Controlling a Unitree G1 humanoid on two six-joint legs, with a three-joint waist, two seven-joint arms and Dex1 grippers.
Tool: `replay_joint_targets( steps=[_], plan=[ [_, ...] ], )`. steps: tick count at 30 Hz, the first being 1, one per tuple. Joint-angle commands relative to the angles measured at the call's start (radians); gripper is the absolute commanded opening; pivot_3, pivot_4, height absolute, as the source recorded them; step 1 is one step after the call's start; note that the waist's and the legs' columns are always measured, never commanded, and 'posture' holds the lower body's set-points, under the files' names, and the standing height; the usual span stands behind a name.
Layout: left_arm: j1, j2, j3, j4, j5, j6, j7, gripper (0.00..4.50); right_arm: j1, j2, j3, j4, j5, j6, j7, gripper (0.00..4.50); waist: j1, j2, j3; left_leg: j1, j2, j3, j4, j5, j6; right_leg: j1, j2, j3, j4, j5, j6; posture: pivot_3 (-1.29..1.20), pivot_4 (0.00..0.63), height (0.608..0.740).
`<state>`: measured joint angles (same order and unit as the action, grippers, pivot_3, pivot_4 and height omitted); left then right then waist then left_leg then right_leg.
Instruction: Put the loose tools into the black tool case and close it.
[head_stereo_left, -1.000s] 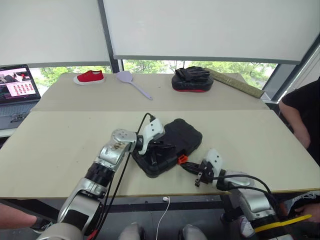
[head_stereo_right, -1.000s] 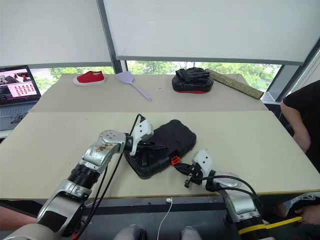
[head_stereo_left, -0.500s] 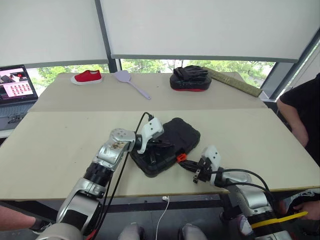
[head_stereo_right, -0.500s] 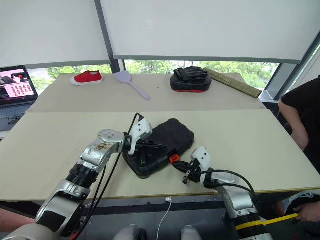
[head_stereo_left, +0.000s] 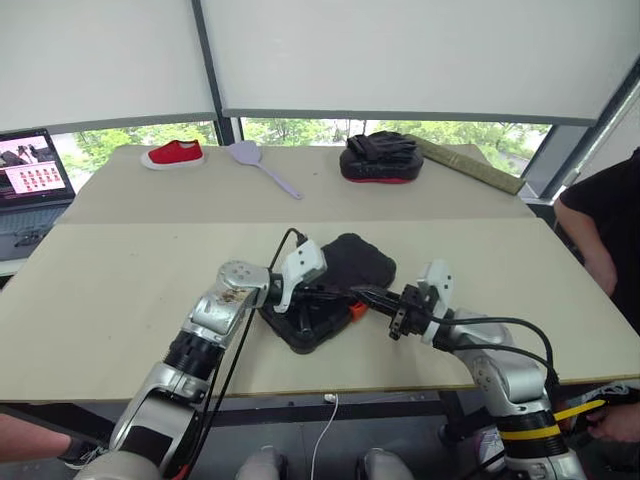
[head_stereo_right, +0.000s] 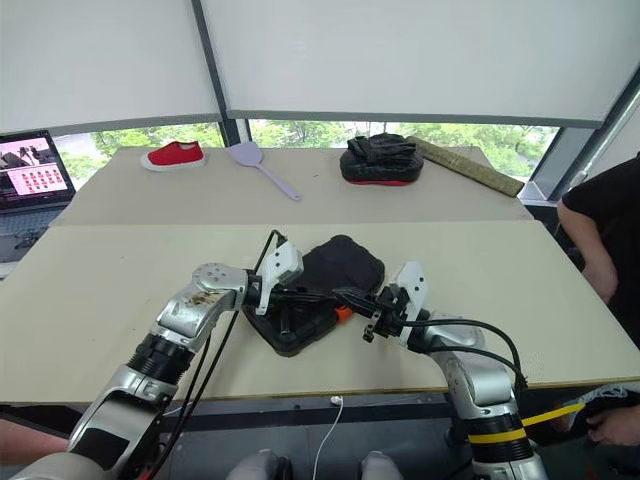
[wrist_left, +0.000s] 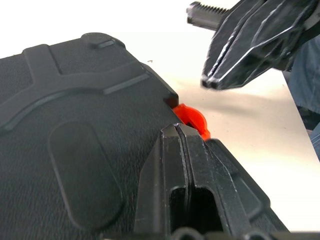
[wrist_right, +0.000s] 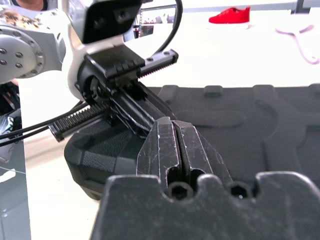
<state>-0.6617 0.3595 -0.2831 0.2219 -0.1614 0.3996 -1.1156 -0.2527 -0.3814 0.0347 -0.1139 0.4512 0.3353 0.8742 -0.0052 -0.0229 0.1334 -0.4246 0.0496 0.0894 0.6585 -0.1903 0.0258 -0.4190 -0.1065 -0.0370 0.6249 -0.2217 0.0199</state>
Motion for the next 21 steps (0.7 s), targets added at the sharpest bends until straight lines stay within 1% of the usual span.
replay_joint_targets(
  steps=[1, 3, 5, 6, 9, 11, 14, 15, 16, 17, 18, 19, 21],
  plan=[
    [0.068, -0.013, 0.039, 0.048, -0.044, 0.034, 0.017, 0.03, 0.028, -0.034, -0.028, -0.057, 0.026, -0.020, 0.032, 0.00, 0.001, 0.000, 0.000, 0.000, 0.000, 0.000, 0.000, 0.000, 0.000, 0.000, 0.000, 0.000, 0.000, 0.000, 0.000, 0.00, 0.150, 0.740],
    [0.080, -0.024, 0.139, -0.002, -0.141, 0.010, 0.000, 0.03, 0.054, -0.058, -0.077, -0.095, 0.061, -0.013, 0.038, 0.00, 0.001, 0.000, 0.001, -0.001, 0.000, 0.000, 0.000, 0.000, 0.001, -0.001, 0.000, 0.000, 0.000, 0.000, 0.000, 0.00, 0.150, 0.740],
    [0.105, -0.001, 0.208, -0.066, -0.210, -0.025, -0.043, 0.53, 0.081, -0.096, -0.117, -0.124, 0.073, -0.014, 0.048, 0.00, 0.000, 0.000, 0.002, -0.003, 0.001, 0.000, 0.000, 0.003, 0.004, -0.002, 0.000, 0.000, 0.001, 0.000, 0.000, 0.00, 0.150, 0.740],
    [0.121, 0.025, 0.236, -0.093, -0.235, -0.031, -0.065, 0.77, 0.097, -0.122, -0.129, -0.136, 0.069, -0.020, 0.059, 0.29, -0.003, 0.001, 0.004, -0.005, 0.001, 0.000, 0.000, 0.003, 0.006, -0.004, 0.000, 0.000, 0.001, 0.000, 0.000, 0.00, 0.150, 0.740],
    [0.180, 0.133, 0.333, -0.147, -0.276, -0.069, -0.097, 1.96, 0.156, -0.215, -0.172, -0.134, 0.024, -0.108, 0.120, 1.18, -0.006, -0.001, 0.008, -0.006, 0.000, 0.000, 0.000, 0.003, 0.006, -0.006, 0.001, -0.001, 0.000, 0.000, -0.001, 0.00, 0.150, 0.740],
    [0.228, 0.203, 0.381, -0.156, -0.269, -0.088, -0.094, 2.73, 0.190, -0.257, -0.199, -0.100, -0.002, -0.182, 0.157, 1.90, -0.004, -0.001, 0.010, -0.007, 0.000, 0.000, 0.000, 0.003, 0.005, -0.006, 0.001, -0.001, 0.000, 0.000, -0.001, 0.00, 0.150, 0.740],
    [0.323, 0.331, 0.425, -0.121, -0.174, -0.178, -0.058, 3.80, 0.231, -0.321, -0.227, -0.004, -0.077, -0.348, 0.214, 2.85, 0.000, -0.001, 0.011, -0.007, 0.000, 0.000, -0.001, 0.003, 0.005, -0.006, 0.000, -0.001, -0.001, -0.001, 0.000, 0.00, 0.150, 0.740],
    [0.355, 0.370, 0.435, -0.094, -0.121, -0.225, -0.025, 4.23, 0.236, -0.332, -0.237, 0.033, -0.093, -0.400, 0.224, 3.25, 0.000, -0.001, 0.012, -0.007, 0.000, 0.000, -0.001, 0.003, 0.005, -0.006, -0.001, -0.001, -0.001, -0.002, 0.000, 0.00, 0.150, 0.740],
    [0.387, 0.392, 0.453, -0.068, -0.098, -0.266, -0.002, 4.50, 0.240, -0.340, -0.242, 0.062, -0.097, -0.431, 0.235, 3.62, 0.002, -0.001, 0.012, -0.007, 0.000, 0.001, -0.001, 0.002, 0.004, -0.006, -0.002, -0.001, -0.002, -0.002, 0.000, 0.00, 0.150, 0.740],
    [0.419, 0.409, 0.473, -0.040, -0.075, -0.316, 0.025, 4.50, 0.241, -0.345, -0.247, 0.091, -0.103, -0.464, 0.243, 3.89, 0.001, -0.001, 0.013, -0.007, 0.000, 0.001, -0.002, -0.001, 0.000, -0.006, -0.003, -0.001, -0.003, -0.002, 0.000, 0.00, 0.150, 0.740],
    [0.450, 0.421, 0.485, -0.015, -0.051, -0.390, 0.045, 4.50, 0.238, -0.346, -0.248, 0.120, -0.113, -0.502, 0.245, 4.24, 0.002, -0.001, 0.014, -0.007, 0.000, 0.001, -0.002, -0.001, -0.002, -0.006, -0.003, -0.001, -0.003, -0.001, 0.000, 0.00, 0.150, 0.740],
    [0.479, 0.431, 0.491, 0.003, -0.036, -0.443, 0.053, 4.50, 0.235, -0.346, -0.248, 0.145, -0.119, -0.531, 0.249, 4.48, 0.003, -0.001, 0.015, -0.007, 0.000, 0.002, -0.002, -0.002, -0.002, -0.006, -0.003, -0.001, -0.004, -0.001, 0.000, 0.00, 0.150, 0.740],
    [0.539, 0.438, 0.504, -0.004, -0.038, -0.476, 0.055, 4.50, 0.225, -0.349, -0.243, 0.203, -0.144, -0.600, 0.253, 4.48, 0.008, -0.001, 0.018, -0.007, 0.000, 0.002, -0.003, -0.002, -0.003, -0.007, -0.005, -0.002, -0.004, -0.001, 0.000, 0.00, 0.150, 0.740]
  ],
)
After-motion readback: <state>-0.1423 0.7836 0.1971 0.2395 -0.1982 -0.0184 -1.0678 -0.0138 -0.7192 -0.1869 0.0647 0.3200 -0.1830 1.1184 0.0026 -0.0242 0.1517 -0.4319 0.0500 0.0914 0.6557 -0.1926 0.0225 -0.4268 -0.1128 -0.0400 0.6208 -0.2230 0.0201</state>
